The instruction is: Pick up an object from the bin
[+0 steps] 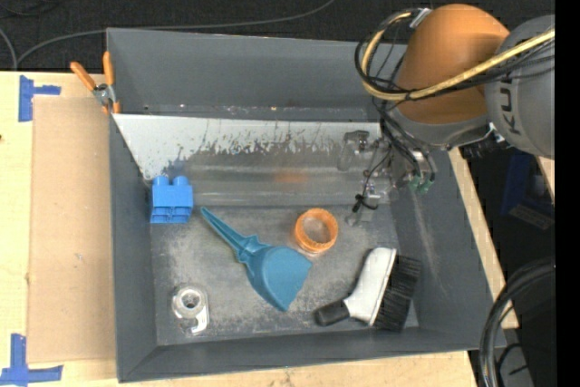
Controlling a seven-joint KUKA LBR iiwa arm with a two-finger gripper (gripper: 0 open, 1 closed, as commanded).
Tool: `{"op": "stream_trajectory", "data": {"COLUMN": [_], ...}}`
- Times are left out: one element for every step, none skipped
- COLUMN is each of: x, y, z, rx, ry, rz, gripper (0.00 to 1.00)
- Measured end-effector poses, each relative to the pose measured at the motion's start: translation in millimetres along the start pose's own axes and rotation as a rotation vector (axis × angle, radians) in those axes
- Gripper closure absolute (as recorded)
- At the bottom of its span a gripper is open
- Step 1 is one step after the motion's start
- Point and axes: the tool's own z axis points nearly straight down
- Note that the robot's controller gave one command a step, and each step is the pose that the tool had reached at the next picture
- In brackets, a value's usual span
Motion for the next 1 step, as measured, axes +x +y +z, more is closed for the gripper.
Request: {"op": "stream_trajectory", "data": {"x": [-1.7], "y": [13.4], "z": [35.1], "rx": [-0.001], "ry": [0.005], "rz": [-0.455], "gripper": [0.0]}}
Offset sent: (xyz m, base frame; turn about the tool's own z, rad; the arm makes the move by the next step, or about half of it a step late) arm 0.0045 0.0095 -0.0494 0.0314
